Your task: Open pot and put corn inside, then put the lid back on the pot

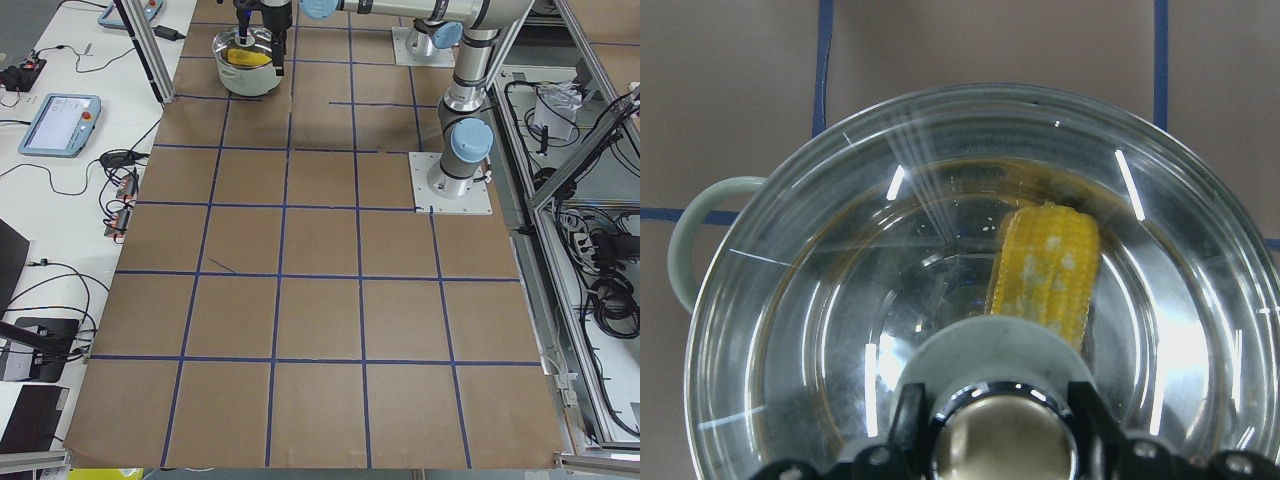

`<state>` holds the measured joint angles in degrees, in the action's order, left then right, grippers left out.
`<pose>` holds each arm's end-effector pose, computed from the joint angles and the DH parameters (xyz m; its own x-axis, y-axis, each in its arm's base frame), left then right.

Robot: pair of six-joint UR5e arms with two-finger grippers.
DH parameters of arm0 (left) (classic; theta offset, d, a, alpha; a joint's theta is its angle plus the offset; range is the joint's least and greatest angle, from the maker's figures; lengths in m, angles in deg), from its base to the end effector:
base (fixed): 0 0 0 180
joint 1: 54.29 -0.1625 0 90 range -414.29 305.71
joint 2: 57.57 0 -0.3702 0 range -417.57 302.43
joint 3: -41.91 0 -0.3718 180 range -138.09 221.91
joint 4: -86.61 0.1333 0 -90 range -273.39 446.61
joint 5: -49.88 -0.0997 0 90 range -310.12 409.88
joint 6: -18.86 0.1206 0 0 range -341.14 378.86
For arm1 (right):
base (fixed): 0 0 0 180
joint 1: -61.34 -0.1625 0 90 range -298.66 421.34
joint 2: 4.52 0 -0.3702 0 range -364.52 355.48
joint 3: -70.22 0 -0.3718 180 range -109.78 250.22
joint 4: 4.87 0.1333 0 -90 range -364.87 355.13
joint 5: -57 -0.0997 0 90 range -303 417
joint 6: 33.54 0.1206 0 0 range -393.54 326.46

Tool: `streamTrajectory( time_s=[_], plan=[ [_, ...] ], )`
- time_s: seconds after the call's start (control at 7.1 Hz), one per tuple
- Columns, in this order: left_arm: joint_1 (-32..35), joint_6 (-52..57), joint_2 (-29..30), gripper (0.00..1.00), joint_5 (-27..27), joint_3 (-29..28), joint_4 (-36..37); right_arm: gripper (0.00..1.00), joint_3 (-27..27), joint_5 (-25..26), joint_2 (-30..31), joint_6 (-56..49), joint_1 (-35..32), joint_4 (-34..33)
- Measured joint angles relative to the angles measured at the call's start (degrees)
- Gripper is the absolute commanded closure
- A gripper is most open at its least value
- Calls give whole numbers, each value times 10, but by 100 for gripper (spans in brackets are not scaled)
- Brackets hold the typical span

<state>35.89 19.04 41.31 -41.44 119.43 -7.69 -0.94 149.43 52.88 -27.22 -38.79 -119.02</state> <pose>-0.1322 -0.5260 0.4298 -0.9997 0.0066 -0.0230 0.0063 0.9999 0.0123 0.2459 -0.6472 0.2854 -0.9979 -0.0606 0.0216 -0.0635 0.9809 -0.1838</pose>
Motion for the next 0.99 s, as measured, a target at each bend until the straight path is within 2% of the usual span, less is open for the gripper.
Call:
streamTrajectory(
  time_s=[0.85,0.99],
  plan=[
    [0,0,-1,0,0,0,0,87,-2,-1,0,-1,4,9],
    [0,0,-2,0,0,1,0,45,-2,-1,0,-1,4,9]
  ],
)
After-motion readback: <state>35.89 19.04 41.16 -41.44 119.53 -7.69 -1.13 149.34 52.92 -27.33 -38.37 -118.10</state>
